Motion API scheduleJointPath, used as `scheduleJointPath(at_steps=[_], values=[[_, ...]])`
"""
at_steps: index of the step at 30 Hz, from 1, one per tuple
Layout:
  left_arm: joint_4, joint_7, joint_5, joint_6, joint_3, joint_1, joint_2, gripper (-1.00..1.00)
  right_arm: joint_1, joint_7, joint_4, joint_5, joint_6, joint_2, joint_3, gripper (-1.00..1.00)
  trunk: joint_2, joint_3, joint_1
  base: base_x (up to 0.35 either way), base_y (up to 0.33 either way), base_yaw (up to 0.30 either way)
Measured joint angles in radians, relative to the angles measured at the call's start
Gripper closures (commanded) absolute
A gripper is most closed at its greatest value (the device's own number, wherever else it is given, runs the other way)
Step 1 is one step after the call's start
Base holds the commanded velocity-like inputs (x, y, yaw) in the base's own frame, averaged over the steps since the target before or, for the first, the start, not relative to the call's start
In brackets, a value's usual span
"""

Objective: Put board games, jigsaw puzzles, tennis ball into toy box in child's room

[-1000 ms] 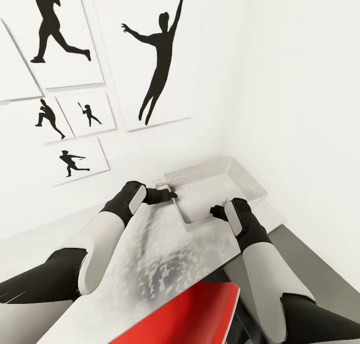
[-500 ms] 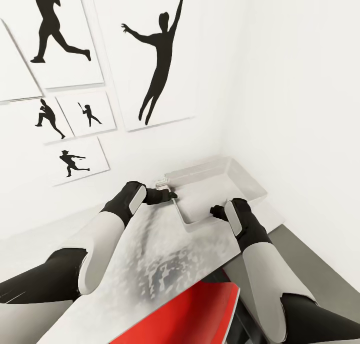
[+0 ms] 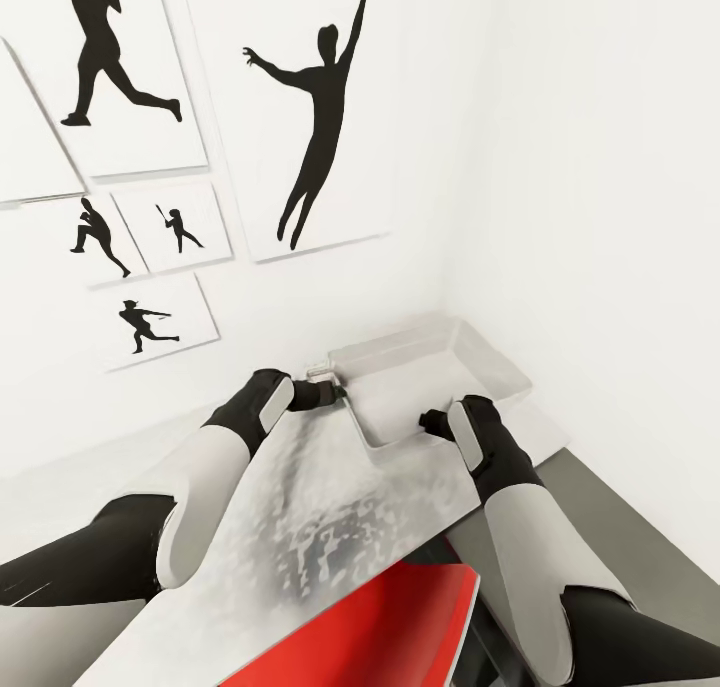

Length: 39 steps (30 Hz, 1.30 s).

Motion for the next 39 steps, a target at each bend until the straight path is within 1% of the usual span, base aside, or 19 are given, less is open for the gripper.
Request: scheduleJointPath(at_steps=[7,21,34,39], values=[[0.002,0.01,0.007,-0.005,0.0,0.0,0.0,-1.0,0.0,-0.001,0.0,0.001,0.001,0.0,0.007,-1.0,0.0,0.0,0.0,0.0,0.0,0.0],[0.002,0.01,0.006,-0.007,0.002,0.0,0.0,-1.0,0.0,-0.001,0.001,0.0,0.0,0.0,0.007,-1.0,0.0,0.0,0.0,0.0,0.0,0.0],[0.002,-0.003,-0.003,-0.004,0.001,0.0,0.0,-1.0,0.0,-0.001,0.0,0.0,0.0,0.0,0.007,-1.0,0.0,0.0,0.0,0.0,0.0,0.0],[0.003,-0.021,-0.006,-0.002,-0.001,0.0,0.0,-1.0,0.0,-0.001,0.001,0.0,0.0,0.0,0.007,-1.0,0.0,0.0,0.0,0.0,0.0,0.0]])
